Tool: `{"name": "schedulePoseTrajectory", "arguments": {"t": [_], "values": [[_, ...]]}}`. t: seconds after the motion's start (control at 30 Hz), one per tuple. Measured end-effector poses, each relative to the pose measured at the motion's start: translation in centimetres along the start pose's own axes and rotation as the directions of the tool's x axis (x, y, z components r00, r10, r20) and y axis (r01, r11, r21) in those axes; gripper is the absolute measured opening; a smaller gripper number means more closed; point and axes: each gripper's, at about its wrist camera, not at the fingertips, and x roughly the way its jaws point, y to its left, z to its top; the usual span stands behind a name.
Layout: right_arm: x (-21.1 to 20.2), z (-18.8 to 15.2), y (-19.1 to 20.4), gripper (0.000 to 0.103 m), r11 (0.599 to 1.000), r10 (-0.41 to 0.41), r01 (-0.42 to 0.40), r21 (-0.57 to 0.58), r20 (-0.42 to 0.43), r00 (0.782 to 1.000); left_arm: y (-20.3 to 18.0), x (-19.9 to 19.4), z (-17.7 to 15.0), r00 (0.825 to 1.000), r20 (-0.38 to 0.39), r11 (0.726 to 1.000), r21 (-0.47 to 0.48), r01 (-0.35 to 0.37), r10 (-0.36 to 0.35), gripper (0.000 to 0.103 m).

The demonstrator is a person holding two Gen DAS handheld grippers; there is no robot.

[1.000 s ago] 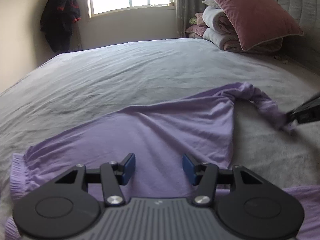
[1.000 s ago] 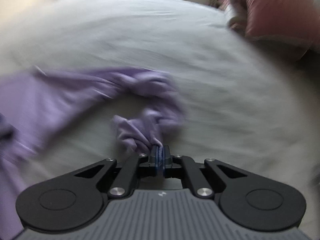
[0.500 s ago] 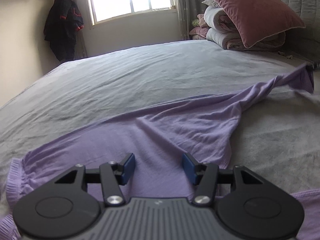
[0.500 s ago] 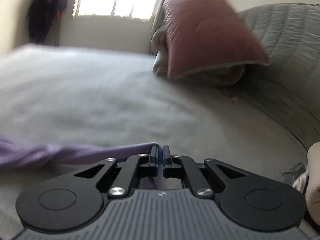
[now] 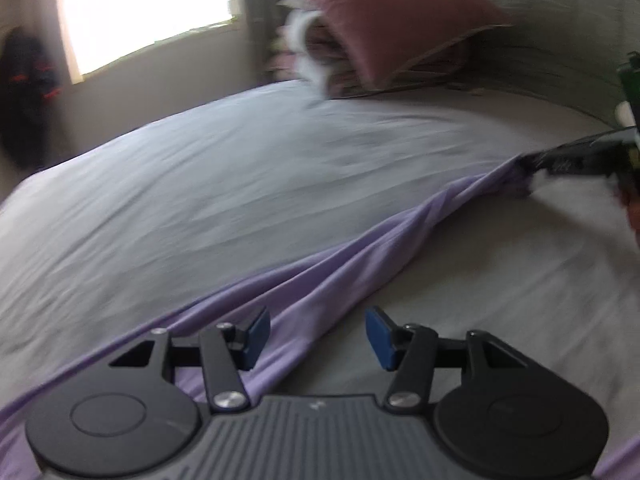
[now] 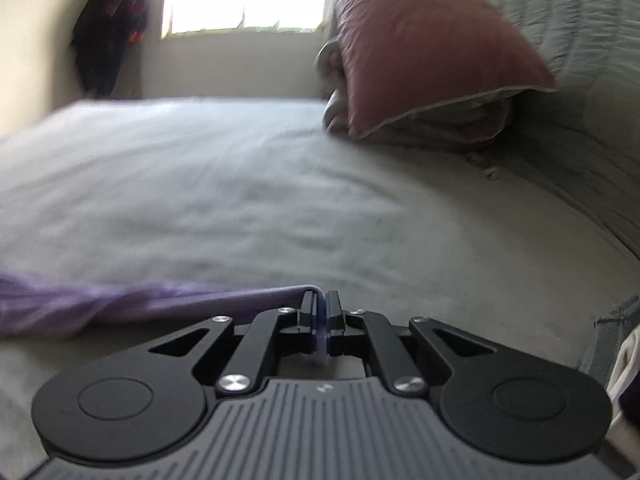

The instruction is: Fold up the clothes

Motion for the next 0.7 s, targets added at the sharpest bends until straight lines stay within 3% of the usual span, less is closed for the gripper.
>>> {"name": "schedulePoseTrajectory", "arguments": {"t": [0.1, 0.17, 0.23, 0.27, 0.47, 0.6, 0.7], "values": [[0.1, -0.8, -0.9, 0.004, 0.997, 0.069, -0.071, -0.017, -0.101, 0.993, -1.1, 2.1, 2.6, 0.997, 0.016, 0.997, 0.002, 0.077, -0.077, 0.054], [-0.2, -1.4, -1.8, 0.004, 0.995, 0.102, -0.099, 0.024, -0.153, 0.983, -1.2, 3.7, 4.4, 0.988, 0.003, 0.987, -0.048, 0.156, -0.156, 0.054], [-0.8, -1.4, -3.6, 0.008, 0.986, 0.143, -0.128, 0.109, -0.146, 0.979, -1.2, 5.7, 5.8, 0.969, -0.027, 0.964, -0.109, 0.242, -0.246, 0.054], [-1.2, -1.4, -4.5, 0.016, 0.979, 0.157, -0.137, 0.152, -0.128, 0.979, -1.3, 6.7, 6.5, 0.959, -0.038, 0.953, -0.134, 0.272, -0.279, 0.054], [-1.5, -1.5, -7.6, 0.017, 0.922, 0.23, -0.202, 0.329, -0.047, 0.972, -3.9, 11.8, 9.4, 0.908, -0.1, 0.903, -0.194, 0.383, -0.407, 0.048], [-0.8, -1.7, -8.6, 0.019, 0.908, 0.219, -0.186, 0.375, -0.048, 0.975, -6.0, 14.3, 10.4, 0.872, -0.142, 0.873, -0.228, 0.431, -0.468, 0.03], [-0.5, -1.8, -8.9, 0.026, 0.903, 0.217, -0.184, 0.388, -0.042, 0.975, -6.9, 15.2, 11.1, 0.865, -0.146, 0.865, -0.246, 0.438, -0.479, 0.004]]}}
